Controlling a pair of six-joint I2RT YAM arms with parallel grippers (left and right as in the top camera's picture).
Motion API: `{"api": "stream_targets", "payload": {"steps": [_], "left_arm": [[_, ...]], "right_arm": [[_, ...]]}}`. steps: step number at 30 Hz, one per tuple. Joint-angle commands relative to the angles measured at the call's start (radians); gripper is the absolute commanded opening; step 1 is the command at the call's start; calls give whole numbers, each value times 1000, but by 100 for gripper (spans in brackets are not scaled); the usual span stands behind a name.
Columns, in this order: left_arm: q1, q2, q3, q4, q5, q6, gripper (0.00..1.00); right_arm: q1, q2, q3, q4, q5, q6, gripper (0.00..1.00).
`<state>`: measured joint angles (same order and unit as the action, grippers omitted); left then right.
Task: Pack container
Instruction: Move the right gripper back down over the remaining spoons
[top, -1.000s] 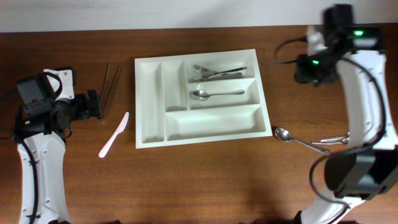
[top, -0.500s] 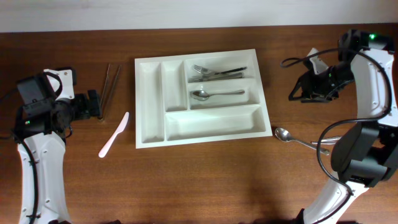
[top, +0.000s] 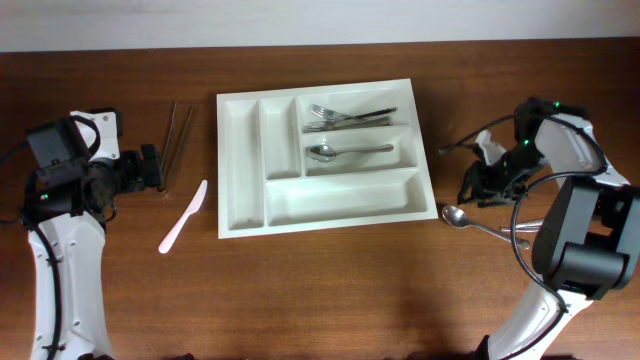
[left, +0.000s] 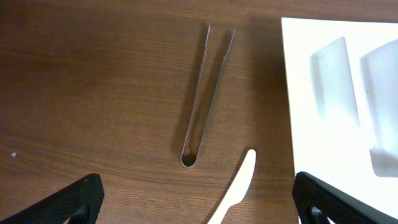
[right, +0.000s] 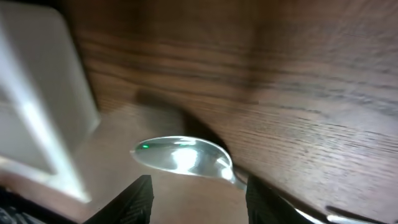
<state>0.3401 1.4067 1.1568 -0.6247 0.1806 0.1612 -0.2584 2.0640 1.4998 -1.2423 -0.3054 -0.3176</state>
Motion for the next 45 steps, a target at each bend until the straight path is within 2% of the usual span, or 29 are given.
{"api": "stream_targets", "payload": {"steps": [1,9,18,24,32,37,45], "left_arm": [[3,3,20,3,14,13,99],[3,3,20,3,14,13,99],[3,3,20,3,14,13,99],[3,3,20,3,14,13,99],[3,3,20,3,14,13,99],[3,3,20,3,14,13,99],[3,3,20,3,14,13,99]], "right_arm": [[2,5,-54,35,23,0,49],[3,6,-128,100,-16,-21,48],[3,6,-132,144,-26,-24,47],[3,7,-132,209,67,66,47],[3,6,-128,196,79,72,39],[3,1,-49,171,43,92,39],[3,0,185,16,55,117,39]]}}
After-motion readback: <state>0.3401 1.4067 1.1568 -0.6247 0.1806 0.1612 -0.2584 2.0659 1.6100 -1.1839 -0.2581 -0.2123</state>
